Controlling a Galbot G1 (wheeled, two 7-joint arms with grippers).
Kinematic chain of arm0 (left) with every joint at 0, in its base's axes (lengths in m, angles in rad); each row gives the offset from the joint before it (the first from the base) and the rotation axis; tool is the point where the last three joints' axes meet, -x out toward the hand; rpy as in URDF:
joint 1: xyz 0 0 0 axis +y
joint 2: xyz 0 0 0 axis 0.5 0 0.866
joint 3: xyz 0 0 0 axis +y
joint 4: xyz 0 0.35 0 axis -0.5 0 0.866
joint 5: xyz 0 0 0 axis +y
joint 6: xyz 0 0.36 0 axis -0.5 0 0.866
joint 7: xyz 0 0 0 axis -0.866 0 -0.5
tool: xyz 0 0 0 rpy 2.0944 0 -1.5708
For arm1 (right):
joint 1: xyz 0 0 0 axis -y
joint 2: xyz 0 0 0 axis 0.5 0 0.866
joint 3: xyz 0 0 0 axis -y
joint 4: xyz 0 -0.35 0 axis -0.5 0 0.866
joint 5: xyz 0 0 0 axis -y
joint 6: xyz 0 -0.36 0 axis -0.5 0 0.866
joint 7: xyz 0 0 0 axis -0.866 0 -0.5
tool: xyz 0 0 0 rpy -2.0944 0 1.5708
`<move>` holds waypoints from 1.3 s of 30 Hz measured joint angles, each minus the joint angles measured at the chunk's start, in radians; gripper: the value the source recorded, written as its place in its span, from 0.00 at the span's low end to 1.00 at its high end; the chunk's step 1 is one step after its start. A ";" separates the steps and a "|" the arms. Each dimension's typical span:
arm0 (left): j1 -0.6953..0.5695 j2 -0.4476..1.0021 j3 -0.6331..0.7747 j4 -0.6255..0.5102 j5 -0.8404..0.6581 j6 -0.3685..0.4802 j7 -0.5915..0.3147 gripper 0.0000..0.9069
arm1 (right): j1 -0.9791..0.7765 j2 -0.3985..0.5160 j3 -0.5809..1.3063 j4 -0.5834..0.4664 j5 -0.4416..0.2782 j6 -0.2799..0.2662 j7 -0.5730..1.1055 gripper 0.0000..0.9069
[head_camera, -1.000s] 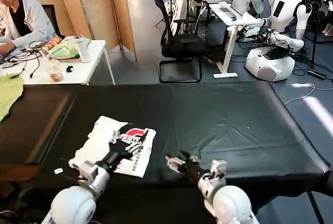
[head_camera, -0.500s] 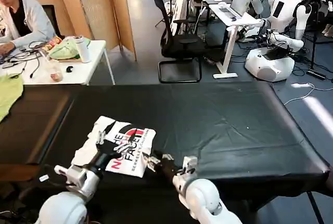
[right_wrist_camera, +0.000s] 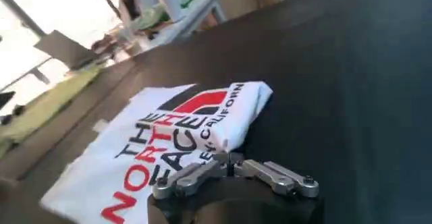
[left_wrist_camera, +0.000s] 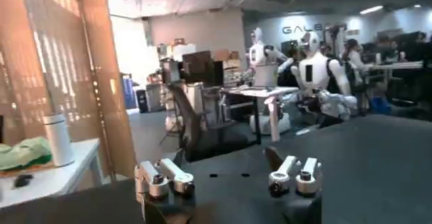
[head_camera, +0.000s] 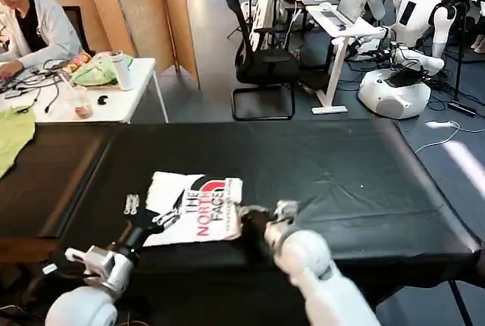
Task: Fold and organize the clothes.
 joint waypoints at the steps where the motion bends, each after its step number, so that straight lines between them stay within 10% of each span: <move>1: 0.001 -0.001 0.000 0.003 -0.002 -0.005 -0.010 0.97 | 0.001 -0.016 0.012 0.012 -0.004 -0.022 -0.007 0.97; 11: 0.021 -0.004 0.019 0.036 -0.014 -0.040 -0.053 0.97 | -0.103 -0.157 0.090 0.165 -0.082 -0.061 -0.021 0.97; 29: 0.186 -0.006 0.038 -0.051 -0.089 0.011 -0.223 0.97 | -0.660 -0.166 0.225 0.431 -0.520 0.569 0.047 0.97; 39: 0.358 -0.030 0.039 -0.119 -0.027 -0.014 -0.230 0.97 | -0.969 -0.145 0.244 0.542 -0.590 0.689 0.113 0.97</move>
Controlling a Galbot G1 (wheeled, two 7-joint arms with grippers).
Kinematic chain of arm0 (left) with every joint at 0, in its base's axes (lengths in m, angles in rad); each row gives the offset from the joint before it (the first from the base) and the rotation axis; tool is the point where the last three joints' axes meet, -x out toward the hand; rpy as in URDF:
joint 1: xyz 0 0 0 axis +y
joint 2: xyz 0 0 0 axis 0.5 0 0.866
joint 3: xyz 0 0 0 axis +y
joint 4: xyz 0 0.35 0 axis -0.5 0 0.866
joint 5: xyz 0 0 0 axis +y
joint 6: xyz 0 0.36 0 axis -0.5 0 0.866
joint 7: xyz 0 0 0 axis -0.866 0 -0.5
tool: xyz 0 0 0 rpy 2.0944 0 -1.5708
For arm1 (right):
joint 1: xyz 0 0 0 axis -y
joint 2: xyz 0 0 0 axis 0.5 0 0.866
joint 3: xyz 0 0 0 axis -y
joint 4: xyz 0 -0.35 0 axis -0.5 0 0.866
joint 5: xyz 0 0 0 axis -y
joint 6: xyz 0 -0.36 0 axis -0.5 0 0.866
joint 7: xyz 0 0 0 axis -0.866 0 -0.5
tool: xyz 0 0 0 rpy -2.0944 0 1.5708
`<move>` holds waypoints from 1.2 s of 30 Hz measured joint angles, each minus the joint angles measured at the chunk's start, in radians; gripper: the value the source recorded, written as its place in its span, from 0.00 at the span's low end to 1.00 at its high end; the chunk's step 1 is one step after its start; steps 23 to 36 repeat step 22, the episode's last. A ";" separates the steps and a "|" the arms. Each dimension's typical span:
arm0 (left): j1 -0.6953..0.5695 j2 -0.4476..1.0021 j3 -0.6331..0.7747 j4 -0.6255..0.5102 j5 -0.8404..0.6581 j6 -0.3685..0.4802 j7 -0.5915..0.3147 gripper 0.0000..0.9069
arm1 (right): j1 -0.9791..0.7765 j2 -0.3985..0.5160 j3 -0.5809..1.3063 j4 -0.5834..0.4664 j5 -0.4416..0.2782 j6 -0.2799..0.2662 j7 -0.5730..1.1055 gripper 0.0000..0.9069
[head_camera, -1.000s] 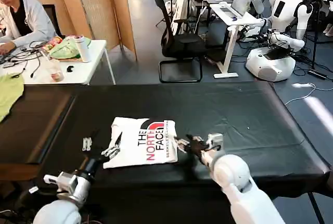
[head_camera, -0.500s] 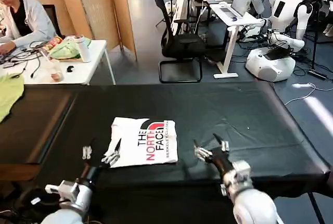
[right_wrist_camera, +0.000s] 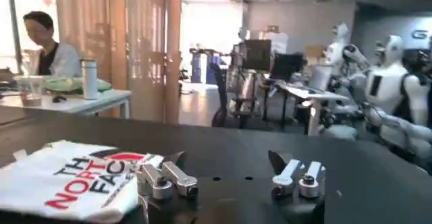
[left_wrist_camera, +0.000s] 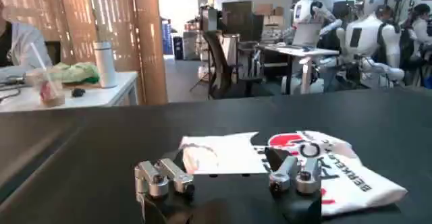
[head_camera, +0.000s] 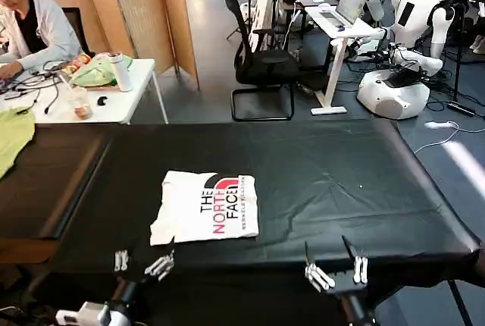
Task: Fold and organize the clothes.
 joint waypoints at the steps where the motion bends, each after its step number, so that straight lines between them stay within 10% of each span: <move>1: 0.014 -0.002 -0.001 -0.001 0.010 -0.005 0.000 0.97 | -0.017 0.000 0.000 0.006 -0.001 0.000 0.002 0.97; 36: 0.109 -0.003 -0.051 -0.023 -0.001 0.002 -0.013 0.97 | -0.142 0.006 -0.018 0.037 -0.010 -0.030 0.038 0.97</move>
